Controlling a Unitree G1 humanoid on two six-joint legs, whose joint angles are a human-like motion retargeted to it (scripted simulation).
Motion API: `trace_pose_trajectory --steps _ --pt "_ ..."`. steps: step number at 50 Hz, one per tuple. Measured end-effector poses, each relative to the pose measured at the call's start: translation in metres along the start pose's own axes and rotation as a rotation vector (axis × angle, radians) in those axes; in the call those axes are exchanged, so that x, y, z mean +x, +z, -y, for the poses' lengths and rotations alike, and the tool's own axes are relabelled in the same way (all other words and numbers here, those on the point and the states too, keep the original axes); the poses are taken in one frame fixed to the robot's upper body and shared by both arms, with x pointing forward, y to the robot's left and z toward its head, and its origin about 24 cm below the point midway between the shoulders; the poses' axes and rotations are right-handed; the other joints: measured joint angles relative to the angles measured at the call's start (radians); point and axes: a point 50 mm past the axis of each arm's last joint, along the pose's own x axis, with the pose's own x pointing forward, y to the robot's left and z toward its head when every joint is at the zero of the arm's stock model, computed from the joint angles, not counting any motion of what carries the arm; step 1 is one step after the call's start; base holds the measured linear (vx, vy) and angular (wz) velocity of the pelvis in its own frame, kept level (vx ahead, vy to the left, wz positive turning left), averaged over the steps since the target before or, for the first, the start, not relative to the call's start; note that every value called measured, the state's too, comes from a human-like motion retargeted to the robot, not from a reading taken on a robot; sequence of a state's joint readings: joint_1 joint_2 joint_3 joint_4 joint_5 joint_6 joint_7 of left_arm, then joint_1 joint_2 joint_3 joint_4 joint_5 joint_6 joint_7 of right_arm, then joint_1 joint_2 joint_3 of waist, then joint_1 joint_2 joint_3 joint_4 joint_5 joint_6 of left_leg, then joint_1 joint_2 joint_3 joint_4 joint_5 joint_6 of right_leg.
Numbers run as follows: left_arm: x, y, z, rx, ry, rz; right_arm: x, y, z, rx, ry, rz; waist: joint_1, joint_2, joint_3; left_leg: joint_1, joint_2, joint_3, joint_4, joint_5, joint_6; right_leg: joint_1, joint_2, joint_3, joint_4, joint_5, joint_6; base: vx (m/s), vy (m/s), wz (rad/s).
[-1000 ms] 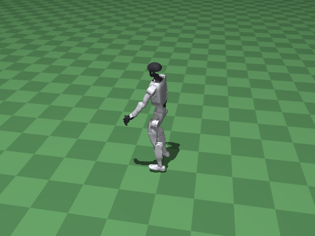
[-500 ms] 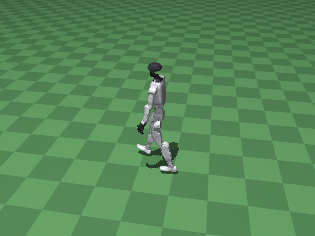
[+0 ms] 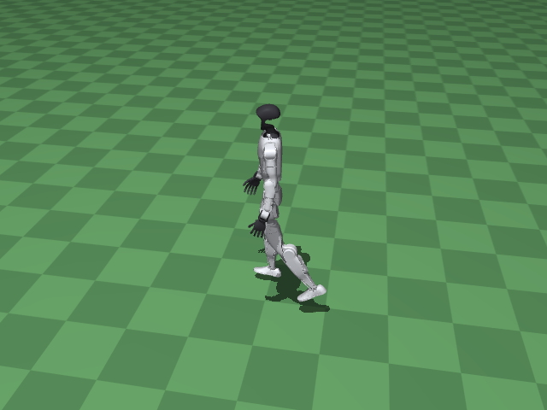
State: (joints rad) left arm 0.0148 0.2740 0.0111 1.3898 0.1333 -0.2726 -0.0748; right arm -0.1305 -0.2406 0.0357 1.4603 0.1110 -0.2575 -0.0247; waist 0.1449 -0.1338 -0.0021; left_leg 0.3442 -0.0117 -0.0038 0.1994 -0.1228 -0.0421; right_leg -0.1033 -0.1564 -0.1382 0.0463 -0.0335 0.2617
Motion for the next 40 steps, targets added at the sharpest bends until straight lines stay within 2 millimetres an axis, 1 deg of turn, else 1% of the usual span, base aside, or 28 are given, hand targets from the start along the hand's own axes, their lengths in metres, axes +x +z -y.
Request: trace_pose_trajectory --steps 2,5,7,10,13,15,17,19,23,25,28,30,32,33,34,35,37,40 --pt "0.0 -0.001 0.004 0.01 -0.03 -0.02 0.002 0.008 -0.002 -0.019 0.011 0.005 0.016 -0.018 0.0 -0.049 -0.012 0.019 0.111 0.019 -0.003 -0.004 -0.014 0.015 0.051 -0.034 -0.017 0.38 -0.18 -0.14" --pt "0.0 -0.006 0.011 -0.007 -0.079 -0.048 0.005 0.02 -0.007 -0.064 0.031 0.015 0.031 -0.041 0.006 -0.156 -0.021 0.064 0.335 0.037 0.003 0.029 -0.029 0.031 0.055 -0.054 -0.041 0.33 -0.18 -0.18" --pt "-0.001 -0.008 0.015 -0.018 -0.109 -0.061 0.007 0.032 -0.01 -0.089 0.041 0.041 0.038 -0.052 -0.003 -0.256 -0.015 0.11 0.482 0.007 0.026 0.027 -0.034 0.044 0.067 -0.069 -0.054 0.28 -0.14 -0.26" --pt "-0.002 -0.013 0.021 -0.027 -0.144 -0.074 0.009 0.051 -0.018 -0.116 0.058 0.101 0.051 -0.068 -0.007 -0.36 -0.008 0.184 0.588 -0.112 0.077 0.032 -0.042 0.07 0.076 -0.087 -0.052 0.27 -0.11 -0.42" --pt "-0.003 -0.016 0.024 -0.025 -0.164 -0.081 0.01 0.073 -0.027 -0.127 0.079 0.174 0.073 -0.076 -0.001 -0.414 -0.015 0.237 0.535 -0.238 0.105 0.043 -0.039 0.108 0.081 -0.1 -0.038 0.26 -0.07 -0.66" --pt "-0.004 -0.017 0.025 -0.016 -0.167 -0.086 0.01 0.085 -0.034 -0.126 0.096 0.22 0.087 -0.07 0.009 -0.428 -0.015 0.257 0.437 -0.277 0.106 0.057 -0.026 0.13 0.09 -0.108 -0.029 0.26 -0.05 -0.77" --pt "-0.002 -0.011 0.023 -0.01 -0.155 -0.075 0.009 0.1 -0.04 -0.123 0.1 0.271 0.112 -0.068 0.029 -0.436 -0.02 0.285 0.307 -0.266 0.107 0.064 -0.019 0.164 0.098 -0.118 -0.023 0.23 -0.02 -0.88" --pt "0.0 -0.007 0.022 -0.003 -0.134 -0.063 0.008 0.11 -0.045 -0.115 0.105 0.313 0.128 -0.059 0.045 -0.439 -0.013 0.307 0.172 -0.231 0.105 0.077 -0.005 0.187 0.109 -0.129 -0.019 0.23 0.0 -0.76" --pt "0.003 0.003 0.018 0.009 -0.083 -0.019 0.005 0.119 -0.052 -0.104 0.114 0.371 0.146 -0.028 0.083 -0.438 0.015 0.352 -0.056 -0.162 0.097 0.121 0.024 0.224 0.127 -0.157 -0.014 0.23 0.03 -0.67" --pt "0.004 0.009 0.016 0.02 -0.061 0.008 0.004 0.118 -0.053 -0.097 0.115 0.384 0.146 -0.015 0.098 -0.444 0.028 0.37 -0.141 -0.136 0.091 0.146 0.033 0.24 0.131 -0.17 -0.012 0.24 0.06 -0.54" --pt "0.005 0.015 0.015 0.064 -0.035 0.045 0.004 0.109 -0.051 -0.072 0.116 0.376 0.137 0.002 0.109 -0.453 0.047 0.384 -0.246 -0.094 0.077 0.188 0.039 0.262 0.125 -0.186 -0.007 0.25 0.08 -0.47" --pt "0.005 0.021 0.015 -0.02 -0.03 0.093 0.006 0.094 -0.047 -0.116 0.094 0.331 0.118 0.012 0.118 -0.46 0.056 0.371 -0.283 -0.078 0.072 0.233 0.037 0.264 0.11 -0.195 -0.007 0.27 0.1 -0.32" --pt "0.004 0.022 0.014 0.001 -0.023 0.109 0.006 0.079 -0.041 -0.097 0.074 0.283 0.117 0.012 0.106 -0.483 0.072 0.383 -0.287 -0.094 0.065 0.249 0.033 0.284 0.095 -0.2 0.0 0.26 0.09 -0.51" --pt "0.004 0.024 0.013 -0.017 -0.017 0.13 0.006 0.07 -0.038 -0.097 0.056 0.252 0.112 0.012 0.097 -0.494 0.081 0.385 -0.287 -0.105 0.073 0.258 0.033 0.292 0.087 -0.202 0.0 0.26 0.08 -0.48" --pt "0.004 0.026 0.012 -0.019 -0.016 0.136 0.007 0.062 -0.034 -0.094 0.043 0.217 0.108 0.014 0.092 -0.5 0.091 0.391 -0.287 -0.121 0.067 0.264 0.034 0.298 0.084 -0.205 0.0 0.27 0.09 -0.42" --pt "0.005 0.027 0.011 -0.015 -0.018 0.134 0.007 0.055 -0.03 -0.09 0.033 0.18 0.103 0.017 0.087 -0.504 0.1 0.399 -0.287 -0.139 0.054 0.269 0.036 0.304 0.082 -0.208 0.0 0.28 0.11 -0.42" --pt "0.007 0.033 0.007 -0.095 -0.024 0.132 0.007 0.035 -0.021 -0.138 0.014 0.058 0.099 0.022 0.081 -0.491 0.118 0.428 -0.287 -0.177 0.025 0.289 0.039 0.316 0.077 -0.22 0.0 0.29 0.14 -0.43" --pt "0.009 0.041 0.002 -0.057 -0.029 0.126 0.005 0.021 -0.013 -0.102 -0.001 -0.032 0.092 0.023 0.079 -0.458 0.126 0.482 -0.284 -0.203 0.001 0.316 0.028 0.332 0.071 -0.225 0.0 0.29 0.2 -0.39"
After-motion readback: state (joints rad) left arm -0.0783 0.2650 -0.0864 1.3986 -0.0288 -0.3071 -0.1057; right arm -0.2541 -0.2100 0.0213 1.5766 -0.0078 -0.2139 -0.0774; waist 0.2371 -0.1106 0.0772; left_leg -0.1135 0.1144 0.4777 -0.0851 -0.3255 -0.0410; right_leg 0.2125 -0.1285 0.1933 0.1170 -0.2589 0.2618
